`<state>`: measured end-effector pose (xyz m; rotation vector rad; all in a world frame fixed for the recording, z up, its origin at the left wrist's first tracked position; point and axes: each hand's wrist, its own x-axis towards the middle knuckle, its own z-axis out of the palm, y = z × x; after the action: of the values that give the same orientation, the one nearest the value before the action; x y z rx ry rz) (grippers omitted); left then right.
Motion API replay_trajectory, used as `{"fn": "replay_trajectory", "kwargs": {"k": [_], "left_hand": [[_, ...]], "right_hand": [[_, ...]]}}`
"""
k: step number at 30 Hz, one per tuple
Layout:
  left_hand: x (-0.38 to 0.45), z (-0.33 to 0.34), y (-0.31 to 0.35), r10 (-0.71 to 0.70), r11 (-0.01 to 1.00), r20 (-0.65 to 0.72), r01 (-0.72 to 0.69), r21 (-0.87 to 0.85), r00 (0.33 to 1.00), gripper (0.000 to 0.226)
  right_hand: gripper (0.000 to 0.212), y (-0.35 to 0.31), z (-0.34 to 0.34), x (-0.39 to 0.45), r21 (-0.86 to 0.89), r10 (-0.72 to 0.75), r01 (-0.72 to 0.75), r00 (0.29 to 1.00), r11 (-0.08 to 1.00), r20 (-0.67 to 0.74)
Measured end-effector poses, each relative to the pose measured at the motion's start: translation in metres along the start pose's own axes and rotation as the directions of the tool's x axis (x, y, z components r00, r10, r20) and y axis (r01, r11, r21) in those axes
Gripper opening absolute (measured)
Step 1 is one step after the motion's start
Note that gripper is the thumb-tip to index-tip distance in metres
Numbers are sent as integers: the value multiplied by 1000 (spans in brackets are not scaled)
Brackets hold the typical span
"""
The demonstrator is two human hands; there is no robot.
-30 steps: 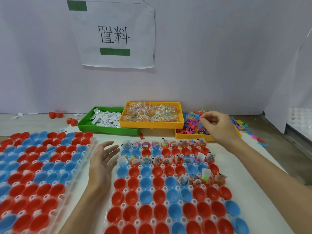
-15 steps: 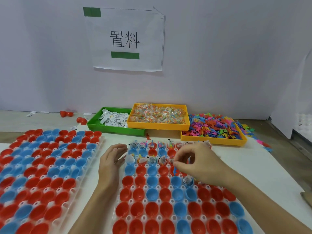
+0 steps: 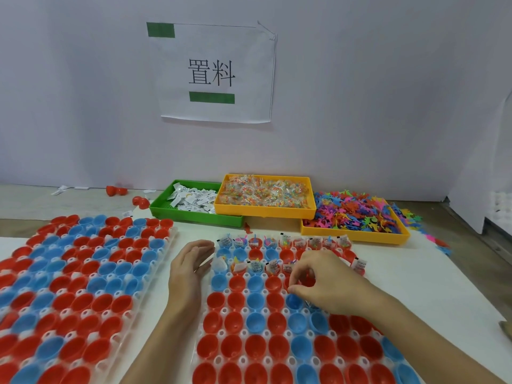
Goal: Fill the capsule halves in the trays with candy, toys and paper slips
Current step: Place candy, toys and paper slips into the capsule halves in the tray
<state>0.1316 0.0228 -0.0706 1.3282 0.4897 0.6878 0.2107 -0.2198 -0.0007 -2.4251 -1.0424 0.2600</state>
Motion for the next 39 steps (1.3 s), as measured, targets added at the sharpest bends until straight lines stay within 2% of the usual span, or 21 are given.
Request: {"fn": "replay_trajectory", "kwargs": {"k": [4, 7, 9, 12, 14, 16, 18, 22, 25, 27, 29, 31, 33, 34, 36, 39], "left_hand": [[0, -1, -1, 6, 1000, -1, -6, 1, 1000, 35], [1, -1, -2, 8, 1000, 1, -8, 20, 1000, 35], [1, -1, -2, -1, 999, 4, 1, 32, 1000, 33], [3, -2, 5, -30, 995, 37, 26, 101, 999, 28], [8, -2, 14, 49, 950, 53, -63, 305, 997, 24], [14, 4, 26, 179, 816, 96, -202, 542, 979, 20], [20, 17, 42, 257, 716, 169, -305, 628, 951, 14], [44, 61, 61, 284, 541, 360, -458, 705, 889, 11], [64, 95, 65, 257, 461, 400, -475, 750, 880, 23], [78, 112, 64, 217, 371, 417, -470, 801, 883, 28], [92, 124, 62, 165, 260, 415, -446, 857, 895, 27], [101, 132, 61, 118, 192, 403, -419, 888, 908, 22], [106, 135, 62, 82, 153, 383, -392, 907, 920, 12], [109, 136, 62, 65, 154, 370, -376, 914, 927, 15], [114, 138, 61, 43, 186, 342, -344, 920, 939, 26], [119, 140, 64, 69, 269, 312, -319, 909, 947, 11]], "right_hand": [[6, 3, -4, -3, 3, -17, 17, 998, 1000, -66], [7, 16, -17, -11, 119, -10, 42, 966, 992, -259], [12, 32, -24, -18, 206, 47, 51, 896, 977, -442], [22, 68, -26, -30, 342, 224, 15, 729, 940, -647], [32, 92, -18, -35, 448, 364, -30, 632, 893, -684], [36, 111, -5, -38, 542, 479, -78, 585, 836, -655], [36, 121, 5, -39, 581, 519, -95, 579, 808, -629], [35, 125, 10, -38, 564, 485, -74, 611, 822, -626], [35, 128, 10, -38, 560, 475, -70, 620, 826, -624], [35, 130, 10, -38, 563, 471, -58, 621, 824, -626], [35, 131, 10, -38, 569, 471, -51, 622, 821, -625], [34, 131, 10, -37, 563, 465, -53, 630, 825, -622], [33, 131, 10, -37, 550, 452, -57, 642, 833, -619], [33, 131, 10, -36, 547, 449, -57, 645, 835, -618], [33, 131, 9, -36, 544, 446, -55, 645, 837, -621], [33, 132, 10, -35, 541, 446, -58, 643, 839, -622]]}}
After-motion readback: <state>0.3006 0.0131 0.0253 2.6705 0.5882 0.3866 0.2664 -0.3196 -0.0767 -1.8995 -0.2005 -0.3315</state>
